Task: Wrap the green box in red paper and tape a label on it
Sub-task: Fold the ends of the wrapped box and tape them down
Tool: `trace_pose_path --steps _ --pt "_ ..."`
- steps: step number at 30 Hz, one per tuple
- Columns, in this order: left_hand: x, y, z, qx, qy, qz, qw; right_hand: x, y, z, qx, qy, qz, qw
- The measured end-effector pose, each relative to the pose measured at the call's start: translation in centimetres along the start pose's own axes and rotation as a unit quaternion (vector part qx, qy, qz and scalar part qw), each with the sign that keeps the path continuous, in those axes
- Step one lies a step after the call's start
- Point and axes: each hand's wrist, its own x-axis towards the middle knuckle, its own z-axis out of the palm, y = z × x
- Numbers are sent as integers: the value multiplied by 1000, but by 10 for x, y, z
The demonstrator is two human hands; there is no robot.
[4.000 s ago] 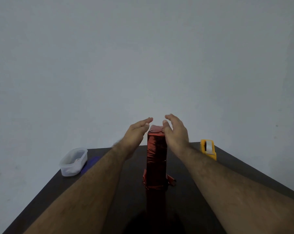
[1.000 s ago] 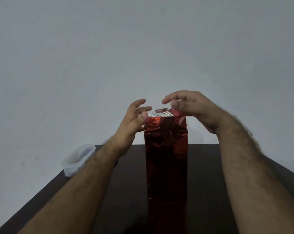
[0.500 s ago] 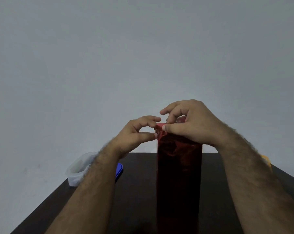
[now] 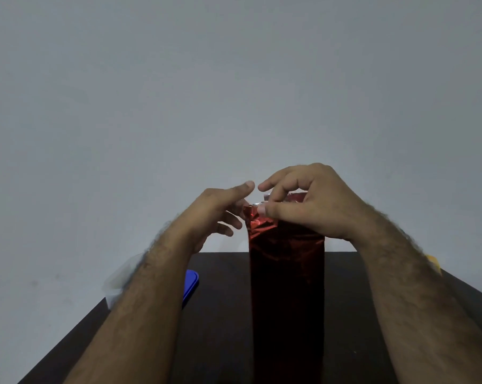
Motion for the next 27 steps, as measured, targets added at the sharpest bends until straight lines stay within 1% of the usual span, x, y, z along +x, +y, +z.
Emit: trace_pose_path --steps 1,2,4,5,6,9,10,12,14,16,19,21,23,24,26,27 --pt "-3 5 1 25 -10 -7 1000 0 0 1 3 29 3 1000" --pt "-3 10 4 50 -13 -6 999 1 2 0 5 76 7 997" --pt "-4 18 7 87 1 0 996 4 7 -3 17 163 37 986" --pt "-3 21 10 99 15 3 995 6 12 -6 22 181 65 981" --pt "-2 24 11 103 33 4 994 7 18 -10 25 173 98 980" --pt "1 32 14 82 80 12 993 5 26 -13 47 67 199 977" --pt "0 35 14 71 85 15 994 6 27 -12 59 38 220 973" --pt "-2 39 14 63 68 9 996 8 27 -8 94 12 240 966" --pt "-5 42 13 105 44 -6 993 10 27 -7 132 27 253 958" --pt "-5 43 17 143 56 -12 988 10 30 -8 148 48 270 950" --pt "0 40 23 142 122 0 982 9 33 -9 164 66 276 945" --pt "6 36 25 127 190 28 973 10 35 -9 175 93 268 943" --pt "11 30 27 101 246 68 962 11 37 -9 190 121 259 939" --pt "13 29 29 73 260 93 958 11 39 -10 197 135 255 937" --pt "14 30 32 -27 264 131 955 12 41 -12 211 158 247 932" --pt "13 32 31 -72 259 129 954 11 40 -13 222 167 245 929"
